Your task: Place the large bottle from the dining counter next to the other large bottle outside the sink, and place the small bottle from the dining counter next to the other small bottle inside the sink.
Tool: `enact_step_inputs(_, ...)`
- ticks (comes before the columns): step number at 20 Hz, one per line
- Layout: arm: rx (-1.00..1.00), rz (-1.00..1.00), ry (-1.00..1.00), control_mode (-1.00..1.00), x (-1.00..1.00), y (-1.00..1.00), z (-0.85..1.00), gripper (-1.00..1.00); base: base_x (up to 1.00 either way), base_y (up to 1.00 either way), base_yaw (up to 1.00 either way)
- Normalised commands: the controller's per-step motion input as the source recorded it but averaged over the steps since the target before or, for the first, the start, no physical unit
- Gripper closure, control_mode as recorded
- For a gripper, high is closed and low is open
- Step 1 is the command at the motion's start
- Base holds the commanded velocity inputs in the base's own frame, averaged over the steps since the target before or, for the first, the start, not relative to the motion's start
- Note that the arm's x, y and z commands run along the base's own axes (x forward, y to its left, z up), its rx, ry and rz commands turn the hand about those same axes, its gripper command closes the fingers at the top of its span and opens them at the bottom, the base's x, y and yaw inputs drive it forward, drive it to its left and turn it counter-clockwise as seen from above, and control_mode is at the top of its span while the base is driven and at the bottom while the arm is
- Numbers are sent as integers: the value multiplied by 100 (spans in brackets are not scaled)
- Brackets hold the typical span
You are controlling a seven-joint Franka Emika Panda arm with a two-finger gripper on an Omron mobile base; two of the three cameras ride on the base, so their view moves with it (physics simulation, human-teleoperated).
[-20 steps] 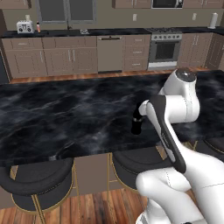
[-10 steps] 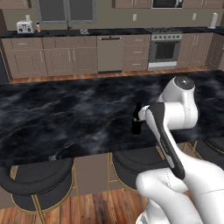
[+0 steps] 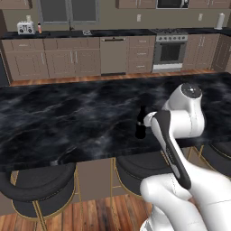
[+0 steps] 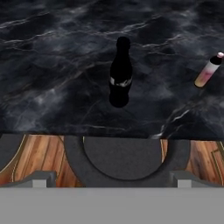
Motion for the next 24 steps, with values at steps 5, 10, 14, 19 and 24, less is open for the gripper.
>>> enact_step_inputs(5, 0, 0, -1, -100, 12, -6, -1, -100, 0, 0, 0)
enact_step_inputs(10, 0, 0, 0, -100, 35, -1, 0, -100, 0, 0, 0)
enact_step_inputs(14, 0, -1, 0, -100, 43, 0, 0, -100, 0, 0, 0)
enact_step_inputs(19, 0, -1, 0, -100, 38, 0, -4, -100, 0, 0, 0)
enact_step_inputs(24, 0, 0, 0, -100, 30, 0, -14, -100, 0, 0, 0)
